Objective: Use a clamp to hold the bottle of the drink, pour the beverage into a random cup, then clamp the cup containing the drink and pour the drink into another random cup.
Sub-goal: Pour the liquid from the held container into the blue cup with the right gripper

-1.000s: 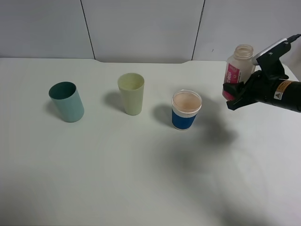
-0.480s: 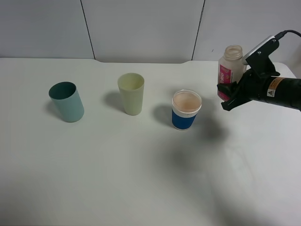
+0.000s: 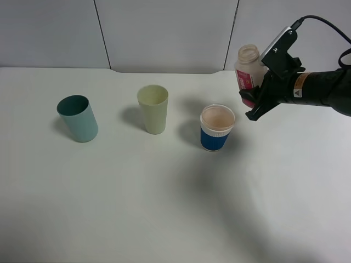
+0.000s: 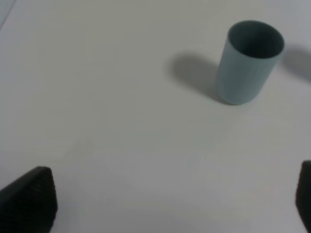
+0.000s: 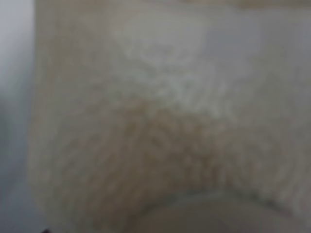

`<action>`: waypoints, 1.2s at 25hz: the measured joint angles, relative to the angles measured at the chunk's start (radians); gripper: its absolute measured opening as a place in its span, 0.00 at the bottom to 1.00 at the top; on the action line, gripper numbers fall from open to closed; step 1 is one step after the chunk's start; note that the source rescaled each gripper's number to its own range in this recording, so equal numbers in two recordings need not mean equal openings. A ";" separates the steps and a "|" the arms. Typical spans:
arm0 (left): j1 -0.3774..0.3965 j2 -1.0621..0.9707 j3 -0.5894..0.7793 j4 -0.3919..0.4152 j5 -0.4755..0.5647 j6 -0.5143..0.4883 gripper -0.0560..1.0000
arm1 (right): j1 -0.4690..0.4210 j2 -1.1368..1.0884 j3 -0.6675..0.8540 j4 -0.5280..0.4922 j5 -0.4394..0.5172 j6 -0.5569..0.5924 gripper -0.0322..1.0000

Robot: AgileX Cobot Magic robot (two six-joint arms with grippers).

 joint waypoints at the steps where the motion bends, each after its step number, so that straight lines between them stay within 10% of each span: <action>1: 0.000 0.000 0.000 0.000 0.000 0.000 1.00 | 0.007 0.000 -0.009 -0.008 0.013 0.000 0.05; 30: 0.000 0.000 0.000 0.000 0.000 0.000 1.00 | 0.040 -0.141 -0.046 -0.336 0.261 0.062 0.05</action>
